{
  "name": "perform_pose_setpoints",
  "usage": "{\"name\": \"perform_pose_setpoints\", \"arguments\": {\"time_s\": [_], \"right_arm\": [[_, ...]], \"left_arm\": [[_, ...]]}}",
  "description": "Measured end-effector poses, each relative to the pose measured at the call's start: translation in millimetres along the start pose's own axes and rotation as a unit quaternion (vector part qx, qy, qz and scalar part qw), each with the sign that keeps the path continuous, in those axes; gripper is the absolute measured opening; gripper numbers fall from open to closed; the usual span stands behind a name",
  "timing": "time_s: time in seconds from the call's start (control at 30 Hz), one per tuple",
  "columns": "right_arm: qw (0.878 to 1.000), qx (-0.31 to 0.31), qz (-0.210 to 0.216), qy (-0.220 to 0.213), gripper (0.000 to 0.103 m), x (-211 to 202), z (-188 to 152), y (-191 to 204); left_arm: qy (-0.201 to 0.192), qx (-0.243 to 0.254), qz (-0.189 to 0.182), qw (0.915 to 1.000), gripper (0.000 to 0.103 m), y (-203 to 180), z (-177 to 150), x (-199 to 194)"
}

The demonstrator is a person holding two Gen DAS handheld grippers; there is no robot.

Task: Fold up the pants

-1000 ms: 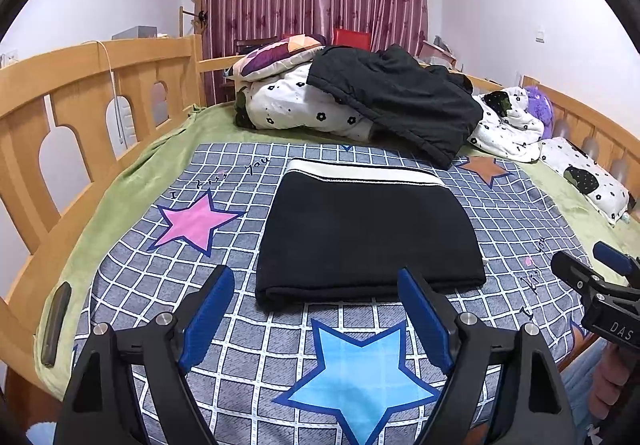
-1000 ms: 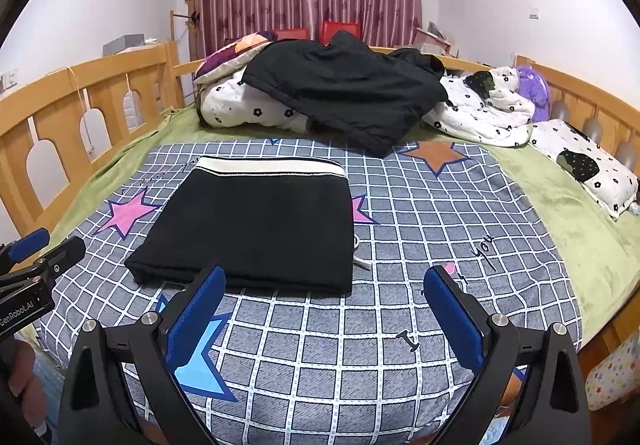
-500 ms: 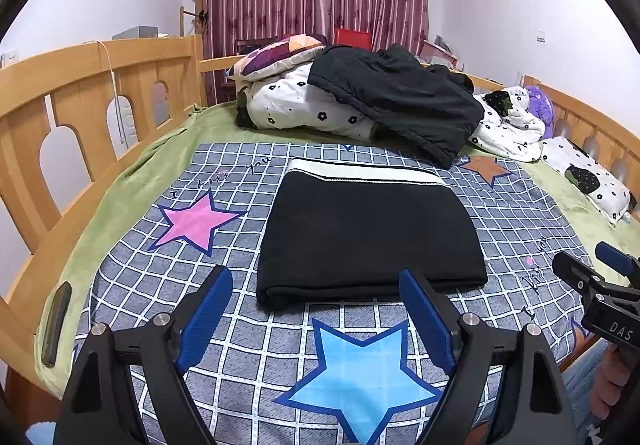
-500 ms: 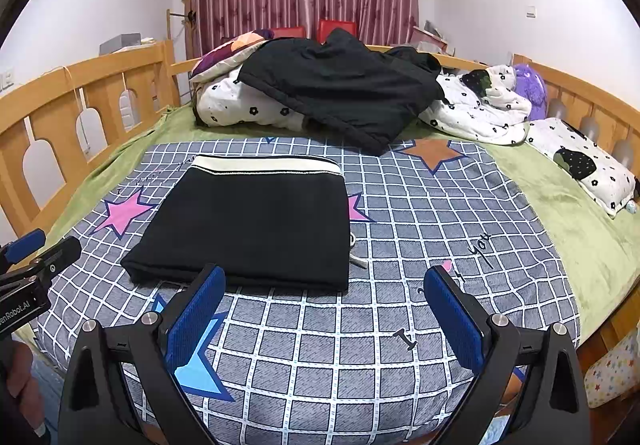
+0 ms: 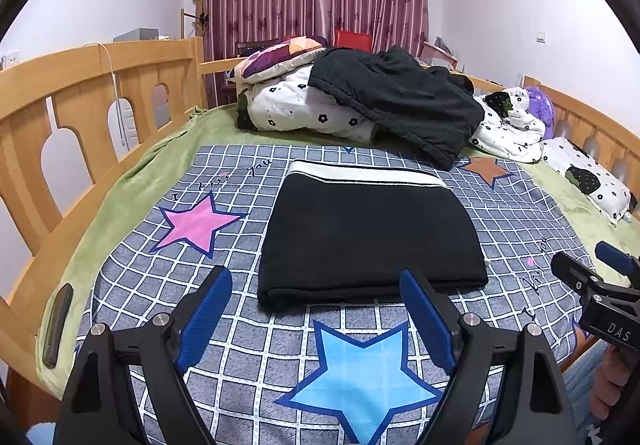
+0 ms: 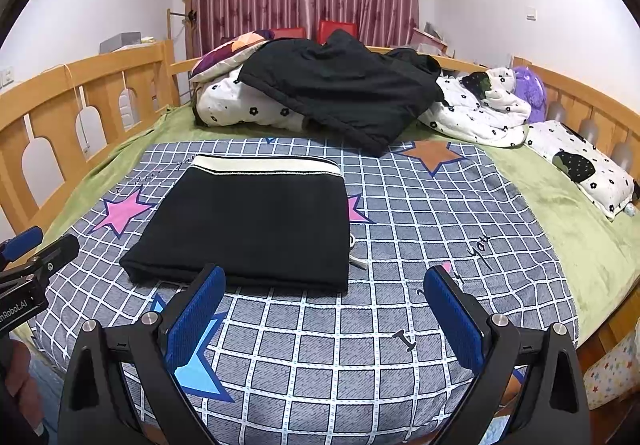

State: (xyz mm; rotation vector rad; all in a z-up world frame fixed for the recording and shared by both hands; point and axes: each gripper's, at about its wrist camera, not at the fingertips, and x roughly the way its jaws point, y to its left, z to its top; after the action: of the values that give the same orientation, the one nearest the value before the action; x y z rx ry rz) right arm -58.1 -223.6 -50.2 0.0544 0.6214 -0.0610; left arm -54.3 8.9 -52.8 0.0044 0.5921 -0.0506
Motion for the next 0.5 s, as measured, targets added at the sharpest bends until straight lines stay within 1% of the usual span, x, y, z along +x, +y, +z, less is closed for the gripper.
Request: {"name": "perform_pose_setpoints", "arguments": {"time_s": [0.5], "right_arm": [[1.000,0.001,0.002,-0.003,0.098,-0.7,0.5,-2.5]], "left_arm": [[-0.002,0.001,0.000,1.0000,0.086,-1.2,1.3,-1.7]]}}
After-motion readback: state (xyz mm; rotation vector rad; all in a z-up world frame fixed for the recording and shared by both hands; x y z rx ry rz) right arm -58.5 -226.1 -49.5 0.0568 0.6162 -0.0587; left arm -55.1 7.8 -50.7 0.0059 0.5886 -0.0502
